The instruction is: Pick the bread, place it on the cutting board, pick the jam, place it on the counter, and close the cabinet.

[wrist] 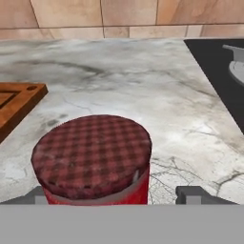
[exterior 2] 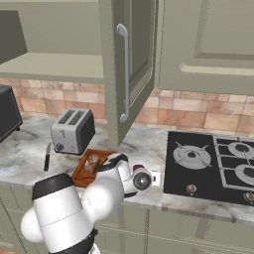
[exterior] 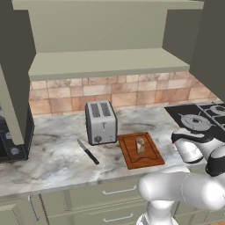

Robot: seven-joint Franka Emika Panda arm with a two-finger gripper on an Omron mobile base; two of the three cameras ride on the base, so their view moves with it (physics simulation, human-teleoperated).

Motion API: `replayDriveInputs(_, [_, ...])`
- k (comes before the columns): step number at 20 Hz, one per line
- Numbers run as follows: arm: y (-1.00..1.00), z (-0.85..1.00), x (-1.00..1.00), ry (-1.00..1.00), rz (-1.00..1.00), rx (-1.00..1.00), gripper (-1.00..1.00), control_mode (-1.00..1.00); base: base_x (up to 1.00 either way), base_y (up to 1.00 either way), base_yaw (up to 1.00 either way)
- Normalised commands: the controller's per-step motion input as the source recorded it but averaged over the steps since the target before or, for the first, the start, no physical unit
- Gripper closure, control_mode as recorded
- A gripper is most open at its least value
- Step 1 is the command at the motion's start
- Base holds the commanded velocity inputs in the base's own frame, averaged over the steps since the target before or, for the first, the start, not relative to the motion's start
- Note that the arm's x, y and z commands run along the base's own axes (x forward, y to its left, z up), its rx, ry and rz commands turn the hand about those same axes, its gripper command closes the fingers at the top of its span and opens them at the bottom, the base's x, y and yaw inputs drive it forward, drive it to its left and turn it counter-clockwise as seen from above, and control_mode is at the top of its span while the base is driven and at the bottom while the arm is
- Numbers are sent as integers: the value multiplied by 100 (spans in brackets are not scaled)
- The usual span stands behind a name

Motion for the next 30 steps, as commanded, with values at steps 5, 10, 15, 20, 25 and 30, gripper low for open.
replayDriveInputs(5, [0,0,0,0,0,0,-100,-100,0,0,0])
replayDriveInputs(10, [-4,3,0,0,2,0,-100,-100,0,0,0])
replayDriveInputs(15, [-7,18,-1,-2,1,0,-100,-100,0,0,0])
replayDriveInputs(20, [-10,27,-3,-3,0,0,-100,-100,0,0,0])
replayDriveInputs(25, [-16,29,-6,-4,1,0,-100,-100,0,0,0])
replayDriveInputs(30, [-23,31,-9,-4,2,0,-100,-100,0,0,0])
